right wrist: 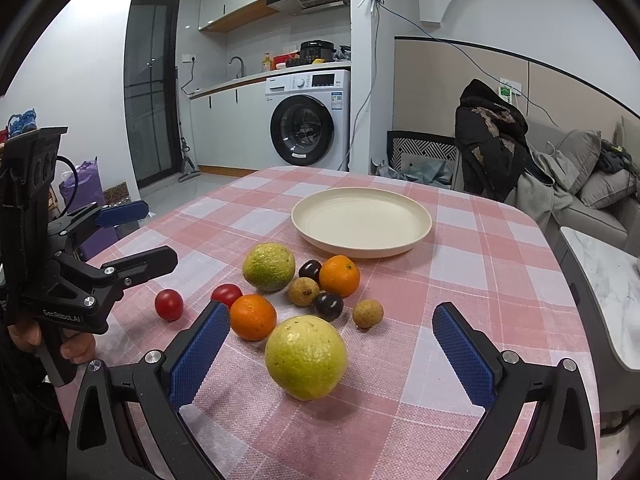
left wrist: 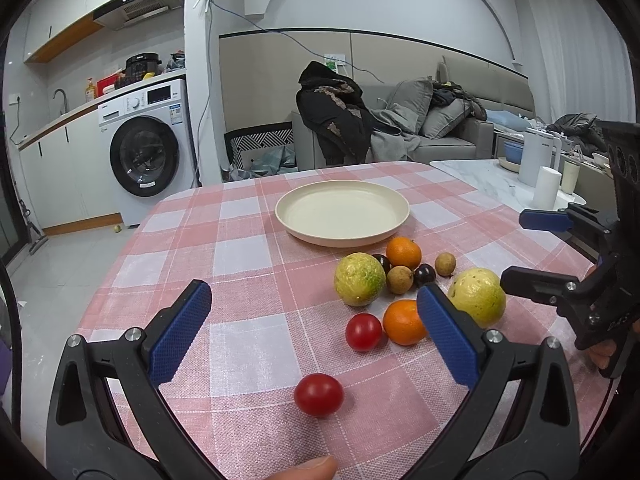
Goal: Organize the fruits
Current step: 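Grasp the red cherry tomato with the left tool while the right tool grasps the large yellow-green citrus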
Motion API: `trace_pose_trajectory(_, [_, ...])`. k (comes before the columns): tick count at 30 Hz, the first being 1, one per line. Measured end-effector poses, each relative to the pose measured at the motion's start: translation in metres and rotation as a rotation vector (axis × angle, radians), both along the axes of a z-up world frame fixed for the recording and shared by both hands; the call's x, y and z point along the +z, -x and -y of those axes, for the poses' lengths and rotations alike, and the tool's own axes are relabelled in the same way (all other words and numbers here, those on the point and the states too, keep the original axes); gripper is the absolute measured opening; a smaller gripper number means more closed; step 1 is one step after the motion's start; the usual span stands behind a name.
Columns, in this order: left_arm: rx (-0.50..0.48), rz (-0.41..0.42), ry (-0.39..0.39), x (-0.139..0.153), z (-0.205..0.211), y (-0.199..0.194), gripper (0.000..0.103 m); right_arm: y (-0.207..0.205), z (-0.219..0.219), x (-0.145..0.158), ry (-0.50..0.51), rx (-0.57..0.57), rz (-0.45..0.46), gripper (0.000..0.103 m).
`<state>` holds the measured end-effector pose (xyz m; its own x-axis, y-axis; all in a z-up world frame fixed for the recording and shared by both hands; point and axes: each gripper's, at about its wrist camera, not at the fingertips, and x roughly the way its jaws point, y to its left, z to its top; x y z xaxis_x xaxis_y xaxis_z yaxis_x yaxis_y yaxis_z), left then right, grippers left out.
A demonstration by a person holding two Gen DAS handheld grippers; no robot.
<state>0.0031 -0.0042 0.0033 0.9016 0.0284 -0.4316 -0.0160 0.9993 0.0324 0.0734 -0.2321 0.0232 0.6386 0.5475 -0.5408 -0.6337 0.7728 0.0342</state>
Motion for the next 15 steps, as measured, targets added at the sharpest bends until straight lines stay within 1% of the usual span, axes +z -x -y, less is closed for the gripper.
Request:
trace_pose_trajectory(1, [0.000,-0.003,0.003,-0.009,-0.002,0.001,0.102,0.000,0.001,0.000,-0.001,-0.003,-0.002,0.103])
trace_pose_trajectory(6, [0.015,-0.023,0.012,-0.010,-0.008,-0.001,0.103,-0.005,0.002,0.000,0.008,-0.009,-0.027,0.103])
trace_pose_trajectory(10, [0.028,-0.030,0.008,-0.010,-0.010,-0.001,0.102,-0.011,-0.003,-0.006,0.052,-0.011,-0.085,0.103])
trace_pose_trajectory(13, [0.038,-0.069,-0.055,-0.011,-0.005,-0.004,0.102,-0.012,-0.005,-0.009,0.062,-0.001,-0.127,0.103])
trace_pose_trajectory(15, [0.030,-0.097,-0.067,-0.014,-0.004,-0.004,0.103,-0.012,-0.006,-0.011,0.061,0.016,-0.158,0.103])
